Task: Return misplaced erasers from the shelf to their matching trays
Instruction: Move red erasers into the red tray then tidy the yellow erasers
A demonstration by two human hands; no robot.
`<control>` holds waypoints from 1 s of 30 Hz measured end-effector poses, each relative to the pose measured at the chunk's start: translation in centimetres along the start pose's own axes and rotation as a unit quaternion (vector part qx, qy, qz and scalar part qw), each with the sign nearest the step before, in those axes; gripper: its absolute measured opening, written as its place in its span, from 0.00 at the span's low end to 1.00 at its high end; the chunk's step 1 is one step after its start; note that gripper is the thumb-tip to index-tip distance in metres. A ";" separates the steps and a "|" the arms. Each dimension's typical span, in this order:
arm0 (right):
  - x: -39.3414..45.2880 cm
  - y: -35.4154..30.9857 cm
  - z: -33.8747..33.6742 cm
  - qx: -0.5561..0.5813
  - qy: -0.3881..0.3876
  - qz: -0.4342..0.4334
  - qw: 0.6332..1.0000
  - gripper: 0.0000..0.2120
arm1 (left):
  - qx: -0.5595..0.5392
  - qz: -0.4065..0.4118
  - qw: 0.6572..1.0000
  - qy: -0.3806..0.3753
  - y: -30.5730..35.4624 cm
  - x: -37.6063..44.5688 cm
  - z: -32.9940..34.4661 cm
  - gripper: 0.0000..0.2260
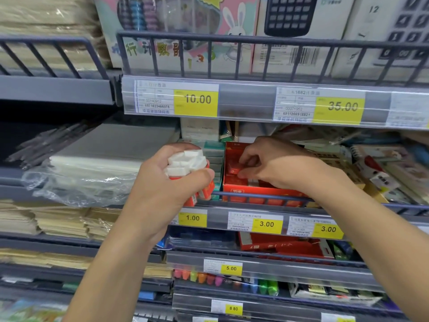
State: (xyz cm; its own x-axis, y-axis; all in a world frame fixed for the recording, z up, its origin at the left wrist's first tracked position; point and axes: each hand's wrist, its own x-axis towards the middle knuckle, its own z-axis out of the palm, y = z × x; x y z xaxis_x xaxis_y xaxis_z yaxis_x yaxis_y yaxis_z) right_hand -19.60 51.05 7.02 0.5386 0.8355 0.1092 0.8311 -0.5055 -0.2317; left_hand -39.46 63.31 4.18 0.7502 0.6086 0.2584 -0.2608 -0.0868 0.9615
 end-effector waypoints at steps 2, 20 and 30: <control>0.2 -0.3 0.3 -0.008 0.015 0.009 1.000 0.15 | -0.003 0.000 1.000 -0.005 0.0 0.0 0.0 0.16; -5.7 -3.9 1.0 0.381 0.059 -0.145 0.911 0.18 | -0.101 -0.034 0.994 0.021 -0.3 0.2 2.5 0.19; -4.7 1.3 -1.3 0.264 0.128 -0.038 0.955 0.14 | -0.088 -0.030 0.995 0.024 -0.6 0.3 2.0 0.14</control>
State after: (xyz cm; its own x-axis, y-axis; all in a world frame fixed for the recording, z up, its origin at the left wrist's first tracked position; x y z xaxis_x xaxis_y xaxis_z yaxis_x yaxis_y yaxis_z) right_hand -20.84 46.22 7.51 0.5525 0.7510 0.3617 0.7191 -0.2099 -0.6625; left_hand -37.87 61.94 3.85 0.7391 0.6452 0.1932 -0.3221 0.0866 0.9427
